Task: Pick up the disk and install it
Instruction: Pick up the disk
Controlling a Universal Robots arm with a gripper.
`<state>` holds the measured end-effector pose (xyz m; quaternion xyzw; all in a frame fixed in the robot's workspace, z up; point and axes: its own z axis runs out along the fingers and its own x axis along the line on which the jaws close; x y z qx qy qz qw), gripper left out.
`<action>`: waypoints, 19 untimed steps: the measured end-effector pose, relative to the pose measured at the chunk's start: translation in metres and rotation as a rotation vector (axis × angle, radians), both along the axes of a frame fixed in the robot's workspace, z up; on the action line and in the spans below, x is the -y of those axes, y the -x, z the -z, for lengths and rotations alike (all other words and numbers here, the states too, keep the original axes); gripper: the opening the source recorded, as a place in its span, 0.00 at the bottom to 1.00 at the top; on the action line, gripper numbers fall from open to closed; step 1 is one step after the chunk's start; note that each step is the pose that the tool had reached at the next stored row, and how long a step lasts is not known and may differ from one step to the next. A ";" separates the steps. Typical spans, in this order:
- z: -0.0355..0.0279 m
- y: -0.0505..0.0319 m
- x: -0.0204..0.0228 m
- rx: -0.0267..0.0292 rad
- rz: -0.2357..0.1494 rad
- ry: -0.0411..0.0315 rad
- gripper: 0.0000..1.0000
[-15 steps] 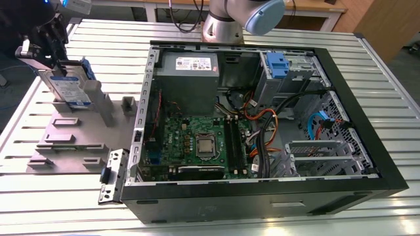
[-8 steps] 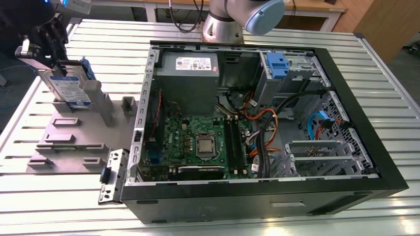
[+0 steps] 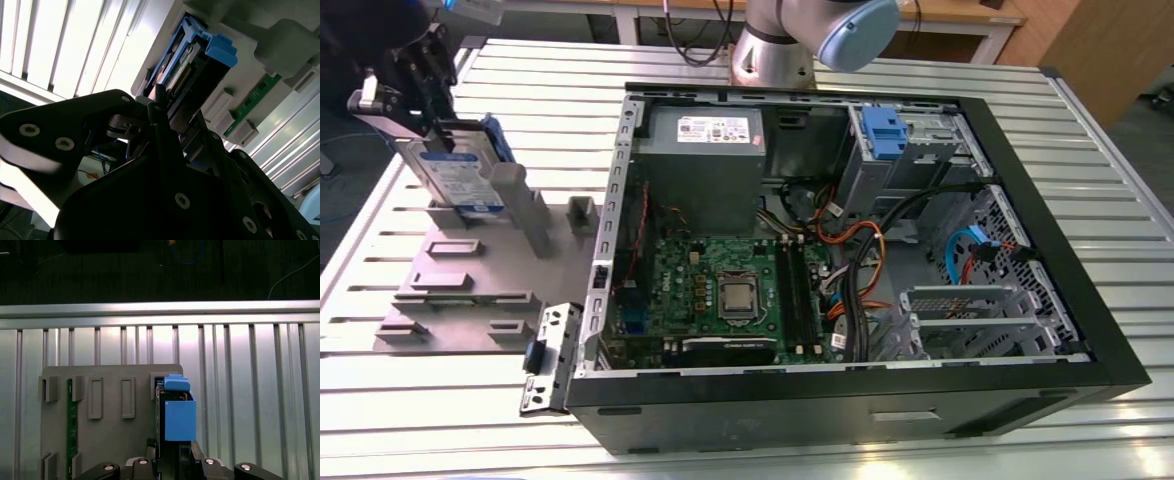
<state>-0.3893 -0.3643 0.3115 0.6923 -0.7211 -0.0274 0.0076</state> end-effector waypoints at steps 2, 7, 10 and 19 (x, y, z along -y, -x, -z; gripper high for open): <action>-0.0023 0.0000 0.0000 0.0001 0.000 0.0000 0.35; -0.0029 0.0000 0.0000 0.0001 0.000 -0.0001 0.35; -0.0029 0.0000 0.0000 0.0001 0.000 -0.0001 0.35; -0.0053 0.0000 0.0000 0.0000 0.000 -0.0002 0.35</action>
